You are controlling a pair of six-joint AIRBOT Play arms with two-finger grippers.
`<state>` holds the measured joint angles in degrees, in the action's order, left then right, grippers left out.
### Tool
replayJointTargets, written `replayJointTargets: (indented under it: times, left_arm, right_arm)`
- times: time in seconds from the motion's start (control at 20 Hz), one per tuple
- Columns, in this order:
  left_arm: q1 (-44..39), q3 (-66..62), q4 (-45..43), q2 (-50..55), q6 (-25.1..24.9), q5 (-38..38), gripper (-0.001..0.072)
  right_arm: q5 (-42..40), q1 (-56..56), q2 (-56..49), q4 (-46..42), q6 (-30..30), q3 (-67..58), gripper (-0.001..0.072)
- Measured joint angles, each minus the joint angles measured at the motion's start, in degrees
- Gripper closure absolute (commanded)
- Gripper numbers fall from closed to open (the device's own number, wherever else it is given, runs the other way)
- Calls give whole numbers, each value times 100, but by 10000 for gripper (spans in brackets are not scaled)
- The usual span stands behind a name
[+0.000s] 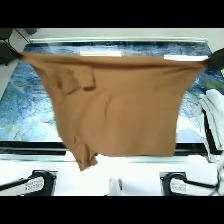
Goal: Fold the shirts.
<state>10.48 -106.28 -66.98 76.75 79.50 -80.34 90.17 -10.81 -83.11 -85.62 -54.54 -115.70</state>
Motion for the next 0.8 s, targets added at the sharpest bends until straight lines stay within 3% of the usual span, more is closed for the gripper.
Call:
replayJointTargets:
  times: [0.25, 0.6, 0.8]
  left_arm:
    - [-273, 549, -94, 1410, -7, 726, 673]
    - [-614, 662, 59, 2481, 632, 3106, 671]
    - [-839, 671, 291, 2935, 737, 3578, 671]
  right_arm:
    - [-822, 313, -1740, -79, -271, -4, 686]
    - [-3357, 396, -2590, -205, -1025, -7, 686]
    - [-3512, 402, -2892, -87, -1126, -7, 686]
